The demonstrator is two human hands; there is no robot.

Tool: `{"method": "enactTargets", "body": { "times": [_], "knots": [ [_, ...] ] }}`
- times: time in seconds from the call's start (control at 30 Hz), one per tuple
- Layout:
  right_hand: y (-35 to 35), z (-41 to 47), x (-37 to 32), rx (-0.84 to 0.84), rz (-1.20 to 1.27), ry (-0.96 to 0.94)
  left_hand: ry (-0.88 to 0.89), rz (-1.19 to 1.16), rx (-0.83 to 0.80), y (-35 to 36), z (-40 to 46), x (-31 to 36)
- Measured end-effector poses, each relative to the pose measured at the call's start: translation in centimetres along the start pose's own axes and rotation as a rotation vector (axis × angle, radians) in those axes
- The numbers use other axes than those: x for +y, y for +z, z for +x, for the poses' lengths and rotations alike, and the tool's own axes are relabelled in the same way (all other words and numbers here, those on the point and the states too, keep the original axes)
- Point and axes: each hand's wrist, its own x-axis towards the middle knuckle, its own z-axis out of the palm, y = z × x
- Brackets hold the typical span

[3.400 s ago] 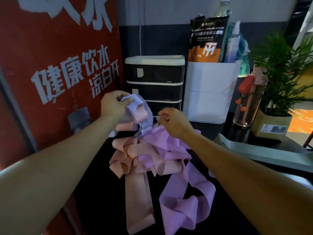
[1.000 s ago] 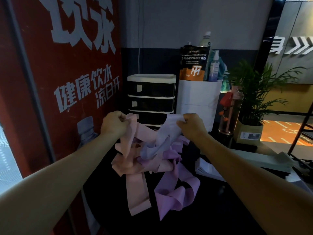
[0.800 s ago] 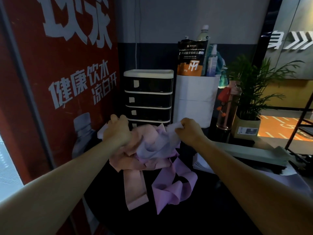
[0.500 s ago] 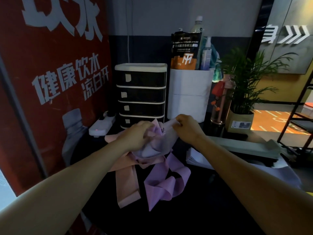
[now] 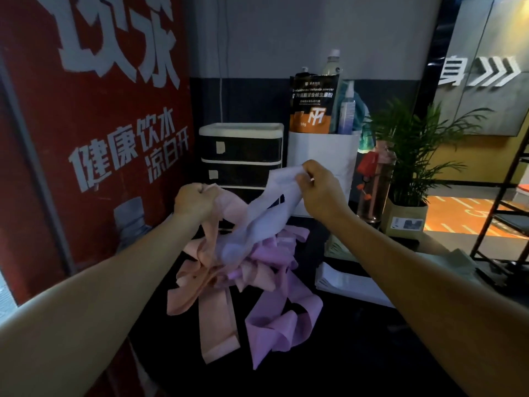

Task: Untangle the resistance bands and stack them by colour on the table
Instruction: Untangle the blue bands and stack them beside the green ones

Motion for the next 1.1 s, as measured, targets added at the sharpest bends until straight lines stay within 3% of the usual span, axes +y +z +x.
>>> {"method": "enactTargets", "body": {
  "times": [0.13,0.33,0.47,0.77,0.9,1.0,1.1],
  "knots": [
    [-0.8,0.7,-1.2,0.113,0.038,-0.052,-0.088,0.095,0.003,-0.8,-0.3,-0.3],
    [-2.1,1.7,-3.1,0.181,0.178,-0.026,-0.027,0.222,-0.053,-0.8,-1.1,0.0],
    [-1.9,1.9,-4.7,0.154,0.203,0.013,0.025,0.303,-0.181,0.1,-1.3,0.3],
    [-1.5,1.4,-6.3,0.078,0.128,-0.006,0.336,-0.163,-0.238,0.8,-3.9,5.7],
    [-3.2,1.7,-6.9,0.105,0.157,0.031,0.313,-0.343,-0.258,0.4,-5.2,9.0],
    [-4.6,2.0,-7.1,0.121,0.183,0.057,0.308,-0.364,-0.385,0.5,-6.4,11.2],
    [-5.9,1.7,-7.4,0.106,0.210,0.073,0.360,-0.325,-0.402,1.0,-7.0,12.6]
  ]
}}
